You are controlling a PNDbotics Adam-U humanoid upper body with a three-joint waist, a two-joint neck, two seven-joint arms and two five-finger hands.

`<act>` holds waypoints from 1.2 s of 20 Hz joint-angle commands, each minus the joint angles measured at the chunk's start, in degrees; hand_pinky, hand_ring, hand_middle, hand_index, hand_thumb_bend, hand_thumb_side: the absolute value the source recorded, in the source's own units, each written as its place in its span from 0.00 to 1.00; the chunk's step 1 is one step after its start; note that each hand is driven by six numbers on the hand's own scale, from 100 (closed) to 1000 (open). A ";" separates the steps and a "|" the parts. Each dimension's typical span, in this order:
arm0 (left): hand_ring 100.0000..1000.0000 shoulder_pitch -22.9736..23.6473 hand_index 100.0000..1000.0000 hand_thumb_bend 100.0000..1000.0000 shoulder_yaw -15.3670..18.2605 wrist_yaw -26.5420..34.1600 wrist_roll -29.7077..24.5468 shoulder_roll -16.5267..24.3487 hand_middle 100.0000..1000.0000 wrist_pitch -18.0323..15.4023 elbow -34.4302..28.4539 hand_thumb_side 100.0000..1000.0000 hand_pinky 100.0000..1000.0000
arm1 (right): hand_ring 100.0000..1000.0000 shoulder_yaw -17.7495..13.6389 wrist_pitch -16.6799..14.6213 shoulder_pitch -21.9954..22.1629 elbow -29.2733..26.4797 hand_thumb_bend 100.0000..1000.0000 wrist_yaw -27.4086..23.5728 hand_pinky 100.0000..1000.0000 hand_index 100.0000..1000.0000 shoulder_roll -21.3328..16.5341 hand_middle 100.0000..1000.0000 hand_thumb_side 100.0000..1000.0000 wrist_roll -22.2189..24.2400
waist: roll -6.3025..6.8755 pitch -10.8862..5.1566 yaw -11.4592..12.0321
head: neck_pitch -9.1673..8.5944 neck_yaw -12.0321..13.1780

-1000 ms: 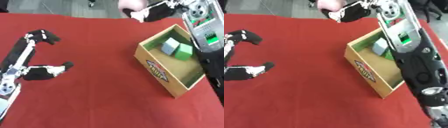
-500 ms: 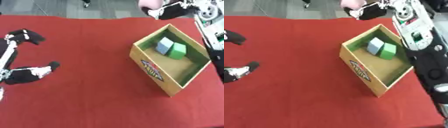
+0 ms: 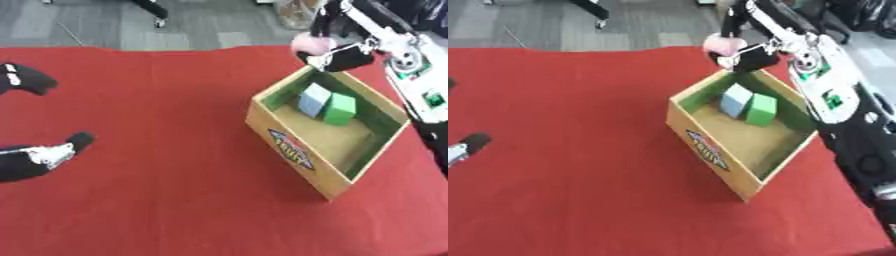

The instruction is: Pick up the objects with one hand, pass them to the other hand, and then place them into the box on the other side of the table.

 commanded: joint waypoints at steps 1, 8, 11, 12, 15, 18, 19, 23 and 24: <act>0.61 -0.56 0.69 0.59 0.97 0.18 0.50 1.91 0.62 -0.01 -1.46 0.34 0.76 | 0.59 -0.95 -0.45 -0.13 0.73 0.31 1.25 0.70 0.40 -2.64 0.26 0.00 -0.80 | 0.84 -0.41 -0.05 | -1.19 -1.13; 0.61 -0.43 0.69 0.59 1.31 0.18 0.84 1.95 0.62 0.16 -1.63 0.34 0.76 | 0.68 -1.08 -2.74 1.67 2.80 0.32 3.55 0.73 0.57 -3.29 0.43 0.00 0.12 | 1.04 -0.35 -0.06 | -1.39 -1.85; 0.61 -0.35 0.69 0.59 1.44 0.17 1.00 1.98 0.62 0.21 -1.64 0.34 0.76 | 0.76 -1.56 -3.44 2.41 3.14 0.35 5.12 0.78 0.69 -3.51 0.59 0.08 1.26 | 1.06 -0.32 -0.10 | -1.18 -1.46; 0.61 -0.31 0.69 0.59 1.49 0.15 1.06 2.01 0.62 0.22 -1.65 0.34 0.76 | 0.80 -1.81 -3.61 2.68 3.11 0.38 5.90 0.80 0.74 -3.58 0.65 0.18 1.54 | 1.06 -0.31 -0.09 | -1.06 -1.31; 0.61 -0.09 0.69 0.59 1.75 0.00 1.28 2.21 0.62 0.30 -1.71 0.34 0.76 | 0.91 -2.78 -4.22 3.56 2.77 0.61 9.17 0.87 0.85 -3.77 0.80 0.26 1.68 | 1.08 -0.28 -0.06 | -0.66 -0.79; 0.61 0.41 0.69 0.59 2.22 -0.21 1.63 2.65 0.63 0.45 -1.93 0.34 0.76 | 0.93 -3.75 -3.81 4.41 2.60 0.66 12.93 0.89 0.87 -3.90 0.82 0.21 2.00 | 1.11 -0.28 0.02 | 0.24 0.02; 0.61 0.77 0.69 0.60 2.49 -0.26 1.83 2.88 0.63 0.53 -2.06 0.34 0.76 | 0.93 -4.11 -3.46 4.70 2.47 0.66 13.66 0.89 0.87 -3.97 0.82 0.20 1.82 | 1.14 -0.26 0.07 | 0.66 0.08; 0.61 2.53 0.69 0.60 3.88 -0.66 2.94 3.93 0.63 1.13 -2.80 0.34 0.76 | 0.93 -5.26 -1.64 5.82 1.70 0.65 14.57 0.89 0.88 -4.39 0.82 0.21 -0.16 | 1.30 -0.11 0.29 | 1.44 0.36; 0.61 2.82 0.69 0.60 4.09 -0.68 3.16 4.06 0.63 1.23 -3.00 0.34 0.76 | 0.93 -5.36 -1.33 5.98 1.56 0.65 14.58 0.89 0.88 -4.42 0.82 0.21 -0.48 | 1.32 -0.09 0.32 | 1.49 0.41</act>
